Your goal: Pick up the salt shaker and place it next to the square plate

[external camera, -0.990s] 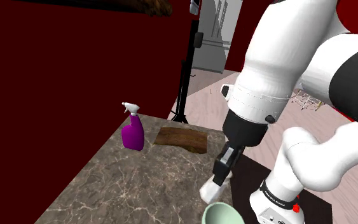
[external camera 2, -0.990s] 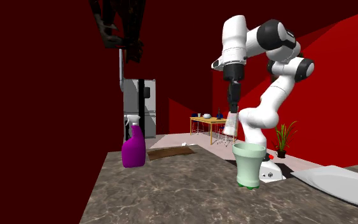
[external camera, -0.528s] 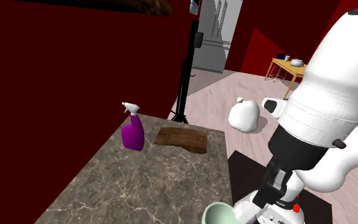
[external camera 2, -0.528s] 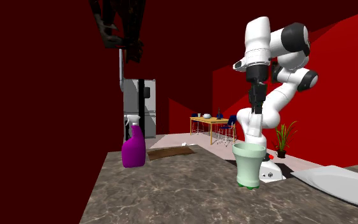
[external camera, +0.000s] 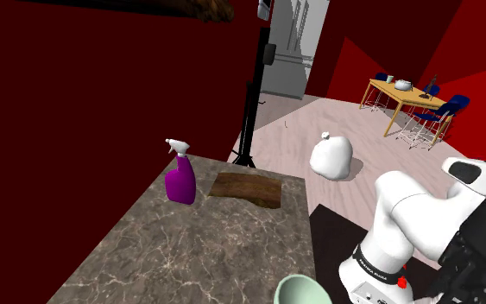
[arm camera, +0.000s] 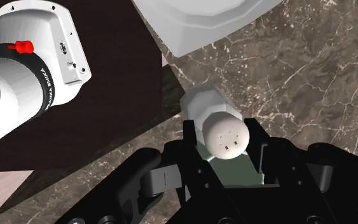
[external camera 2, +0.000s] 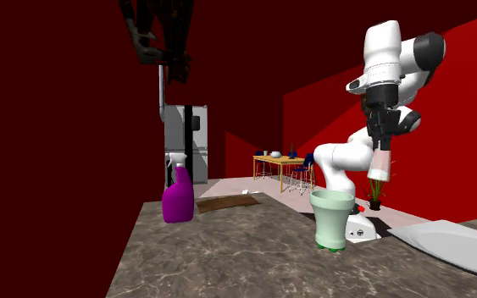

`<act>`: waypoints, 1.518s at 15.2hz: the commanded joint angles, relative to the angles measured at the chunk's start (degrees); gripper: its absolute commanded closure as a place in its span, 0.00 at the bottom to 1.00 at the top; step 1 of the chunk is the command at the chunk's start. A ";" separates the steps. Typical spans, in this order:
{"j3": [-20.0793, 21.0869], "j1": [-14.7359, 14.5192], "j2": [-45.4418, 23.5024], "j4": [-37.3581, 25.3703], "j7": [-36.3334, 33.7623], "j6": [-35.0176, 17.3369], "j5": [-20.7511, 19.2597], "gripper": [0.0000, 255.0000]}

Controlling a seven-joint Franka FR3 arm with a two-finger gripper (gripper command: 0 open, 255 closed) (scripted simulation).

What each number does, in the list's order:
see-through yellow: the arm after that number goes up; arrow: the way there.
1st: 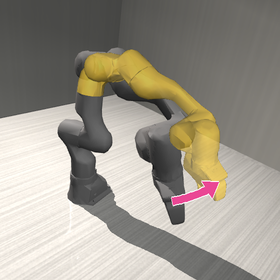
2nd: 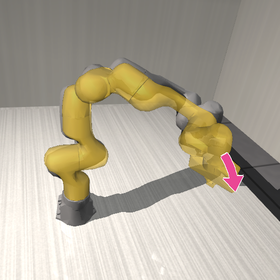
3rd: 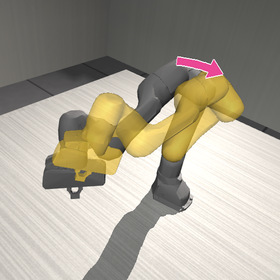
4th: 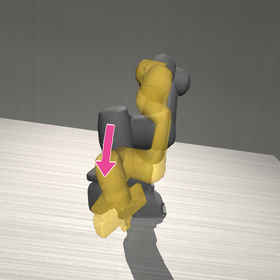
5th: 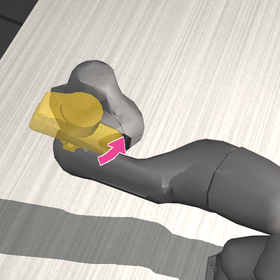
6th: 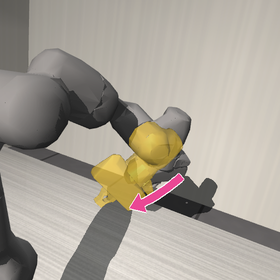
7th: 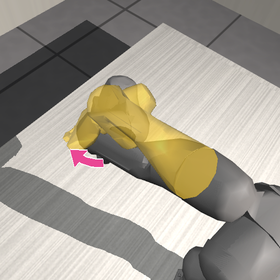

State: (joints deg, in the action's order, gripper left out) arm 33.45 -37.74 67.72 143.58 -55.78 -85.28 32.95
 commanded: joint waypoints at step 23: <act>16.03 -12.01 13.04 -18.69 -35.93 16.65 22.51 1.00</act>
State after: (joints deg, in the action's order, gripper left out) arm 48.60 -49.70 80.65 126.19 -89.99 -68.94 54.27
